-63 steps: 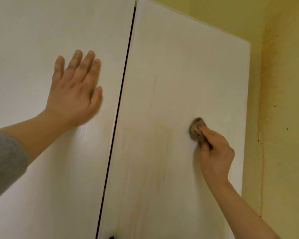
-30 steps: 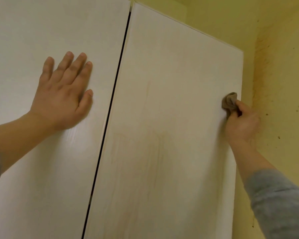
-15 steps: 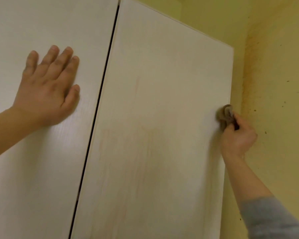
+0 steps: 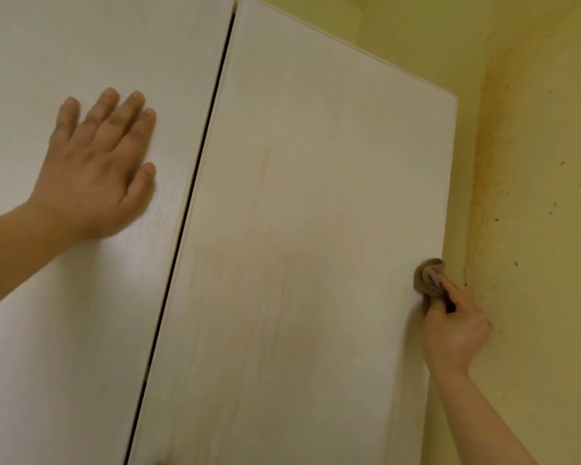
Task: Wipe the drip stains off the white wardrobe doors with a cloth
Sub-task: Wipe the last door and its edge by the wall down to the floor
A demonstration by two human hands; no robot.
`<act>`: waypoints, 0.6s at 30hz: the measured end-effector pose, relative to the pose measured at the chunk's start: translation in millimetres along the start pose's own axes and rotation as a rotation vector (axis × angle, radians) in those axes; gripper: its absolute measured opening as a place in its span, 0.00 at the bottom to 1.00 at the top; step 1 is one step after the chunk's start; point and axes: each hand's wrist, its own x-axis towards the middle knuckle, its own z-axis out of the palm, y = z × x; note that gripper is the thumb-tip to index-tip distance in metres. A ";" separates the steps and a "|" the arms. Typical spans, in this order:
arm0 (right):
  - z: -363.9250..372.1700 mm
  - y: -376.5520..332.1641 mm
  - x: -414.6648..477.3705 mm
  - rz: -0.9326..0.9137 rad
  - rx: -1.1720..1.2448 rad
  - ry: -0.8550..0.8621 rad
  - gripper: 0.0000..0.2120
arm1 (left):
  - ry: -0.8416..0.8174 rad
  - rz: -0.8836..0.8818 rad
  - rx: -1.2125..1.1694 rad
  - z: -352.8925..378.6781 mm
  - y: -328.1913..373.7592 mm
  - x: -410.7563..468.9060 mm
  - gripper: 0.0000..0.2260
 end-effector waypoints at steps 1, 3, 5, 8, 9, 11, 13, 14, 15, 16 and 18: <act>-8.3 -6.8 -3.0 0.037 0.048 -0.019 0.19 | -0.013 -0.004 -0.003 -1.6 1.2 -1.6 0.30; -16.9 -25.4 -11.6 0.080 0.177 -0.035 0.20 | -0.039 -0.009 0.003 -1.6 1.7 -1.8 0.31; -21.7 -49.9 -26.4 0.083 0.295 -0.079 0.21 | -0.041 -0.006 0.008 -5.5 4.9 -4.5 0.30; -15.3 -87.1 -52.1 0.049 0.382 -0.199 0.25 | -0.032 -0.010 -0.069 -15.8 15.2 -20.4 0.29; -8.4 -98.4 -61.6 0.035 0.392 -0.246 0.26 | -0.033 0.003 -0.099 -19.4 17.1 -31.0 0.28; 8.0 -121.2 -82.1 -0.009 0.387 -0.321 0.28 | -0.037 0.040 -0.118 -23.2 17.6 -59.9 0.27; 27.3 -141.8 -100.7 -0.120 0.380 -0.370 0.26 | -0.043 0.075 -0.101 -24.0 12.5 -83.6 0.26; 37.2 -152.9 -107.8 -0.205 0.383 -0.382 0.23 | -0.046 0.087 -0.084 -22.9 9.4 -90.1 0.26; 47.6 -163.7 -113.5 -0.305 0.378 -0.388 0.19 | -0.052 0.088 -0.073 -21.4 6.0 -94.1 0.26; 57.6 -174.7 -116.3 -0.415 0.362 -0.383 0.17 | -0.057 0.080 -0.070 -20.4 4.3 -95.0 0.26; 79.2 -191.8 -114.1 -0.591 0.324 -0.351 0.15 | -0.062 0.081 -0.076 -19.4 4.7 -92.2 0.27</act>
